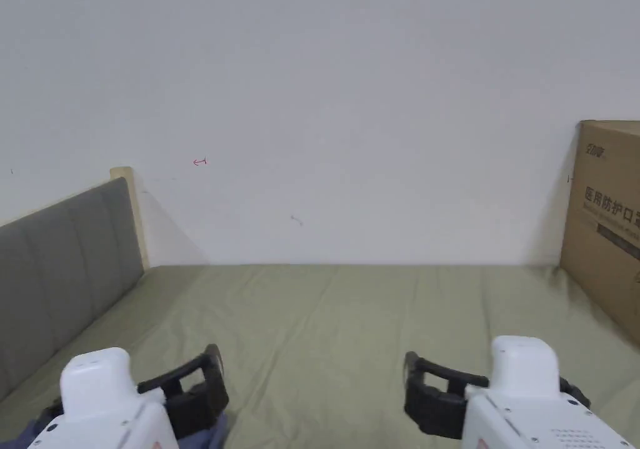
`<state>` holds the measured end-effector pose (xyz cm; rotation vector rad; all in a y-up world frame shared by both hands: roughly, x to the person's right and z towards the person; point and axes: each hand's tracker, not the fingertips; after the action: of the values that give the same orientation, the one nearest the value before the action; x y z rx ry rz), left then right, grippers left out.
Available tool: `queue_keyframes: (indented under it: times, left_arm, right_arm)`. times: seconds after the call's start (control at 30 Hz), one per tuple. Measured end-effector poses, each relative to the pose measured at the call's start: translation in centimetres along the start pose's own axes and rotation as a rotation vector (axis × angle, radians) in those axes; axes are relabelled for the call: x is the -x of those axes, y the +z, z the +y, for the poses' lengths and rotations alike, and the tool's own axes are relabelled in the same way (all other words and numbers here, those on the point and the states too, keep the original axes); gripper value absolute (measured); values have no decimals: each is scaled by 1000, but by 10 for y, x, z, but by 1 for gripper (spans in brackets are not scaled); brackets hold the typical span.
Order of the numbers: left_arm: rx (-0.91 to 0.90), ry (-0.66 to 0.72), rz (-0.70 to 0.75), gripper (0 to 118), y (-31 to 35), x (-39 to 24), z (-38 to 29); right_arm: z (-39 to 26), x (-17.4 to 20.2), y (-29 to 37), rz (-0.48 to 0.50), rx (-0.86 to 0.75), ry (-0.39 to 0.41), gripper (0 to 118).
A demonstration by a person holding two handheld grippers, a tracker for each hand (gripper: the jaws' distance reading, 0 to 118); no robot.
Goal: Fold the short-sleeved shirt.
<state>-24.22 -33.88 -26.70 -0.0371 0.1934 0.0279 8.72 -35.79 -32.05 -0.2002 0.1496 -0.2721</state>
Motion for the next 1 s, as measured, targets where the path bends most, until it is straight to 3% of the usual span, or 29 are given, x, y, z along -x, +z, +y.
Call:
queue_keyframes:
  times: [0.1,0.17,0.3,0.37,0.43,0.47,0.5,0.53,0.57,0.63,0.67,0.73,0.83,1.0]
  left_arm:
    - [37,8,16,118,4,-4,-19]
    - [87,22,-55,118,2,-4,-22]
    - [63,-63,-55,118,1,-11,-11]
    - [18,-99,-65,118,5,-14,-4]
    - [20,-108,-76,106,9,-17,-1]
    - [23,-110,-84,89,10,-17,-1]
    - [28,-111,-85,60,11,-17,-1]
    - [26,-112,-91,21,12,-16,-4]
    - [25,-110,-91,4,12,-17,-6]
    - [37,-109,-59,0,9,-17,-10]
    - [50,-81,-77,0,10,-14,-10]
    - [64,-3,-174,0,14,-7,-10]
    - [48,-8,-152,0,15,-10,-10]
    - [64,1,-169,0,9,-7,-9]
  right_arm:
    - [-20,-17,2,-128,-14,-45,118]
    - [-28,-15,8,-133,-39,-39,118]
    - [-19,-1,11,-163,-71,160,118]
    - [-13,5,13,-153,-106,218,118]
    - [-8,9,17,-141,-114,208,117]
    - [-6,11,19,-138,-117,201,115]
    - [-5,13,20,-135,-114,199,102]
    - [-6,15,23,-132,-121,204,55]
    - [-8,17,25,-137,-150,222,13]
    - [-11,21,22,-229,-157,248,6]
    - [-10,16,21,-179,-146,224,0]
    - [-11,12,20,-130,-92,174,0]
    - [-12,12,19,-186,-114,239,0]
    - [-6,17,16,-158,-109,232,0]
